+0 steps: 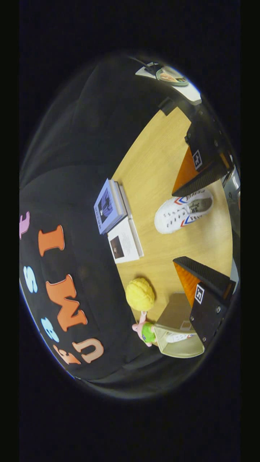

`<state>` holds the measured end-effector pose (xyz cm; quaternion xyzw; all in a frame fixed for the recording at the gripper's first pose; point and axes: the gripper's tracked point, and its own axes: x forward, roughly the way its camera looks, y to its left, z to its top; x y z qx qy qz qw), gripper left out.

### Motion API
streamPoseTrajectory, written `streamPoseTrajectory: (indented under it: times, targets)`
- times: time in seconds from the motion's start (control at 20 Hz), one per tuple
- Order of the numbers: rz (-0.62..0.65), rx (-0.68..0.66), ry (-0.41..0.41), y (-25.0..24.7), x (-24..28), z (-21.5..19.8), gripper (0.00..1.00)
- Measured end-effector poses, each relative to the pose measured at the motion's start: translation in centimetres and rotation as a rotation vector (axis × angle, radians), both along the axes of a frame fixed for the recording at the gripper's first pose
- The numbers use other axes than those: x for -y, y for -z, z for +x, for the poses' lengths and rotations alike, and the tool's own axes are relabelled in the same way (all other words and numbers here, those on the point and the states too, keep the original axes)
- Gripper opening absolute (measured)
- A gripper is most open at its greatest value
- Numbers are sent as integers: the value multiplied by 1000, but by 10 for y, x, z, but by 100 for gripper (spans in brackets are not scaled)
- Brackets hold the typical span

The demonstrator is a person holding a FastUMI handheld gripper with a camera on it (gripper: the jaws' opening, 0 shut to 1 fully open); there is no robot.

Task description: Open the storage box then place both shoes into the box .Put the left shoe in first, then the right shoe, with the right side of both shoes facing outward in a uniform manner.

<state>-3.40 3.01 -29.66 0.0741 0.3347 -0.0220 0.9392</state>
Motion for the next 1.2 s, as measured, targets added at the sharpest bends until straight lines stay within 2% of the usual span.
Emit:
streamPoseTrajectory:
  times: [0.3, 0.45, 0.75, 0.9, 1.0, 1.2]
  targets:
    - [-3, -99, 58, 56, 46, -6, 99]
    - [13, -159, 61, 86, 53, -8, 95]
    - [58, -244, 25, 126, 42, -7, 72]
    - [92, -279, 23, 136, 34, -5, 47]
    - [82, -291, 45, 138, 37, -3, 34]
    - [60, -280, 57, 135, 42, -1, 16]
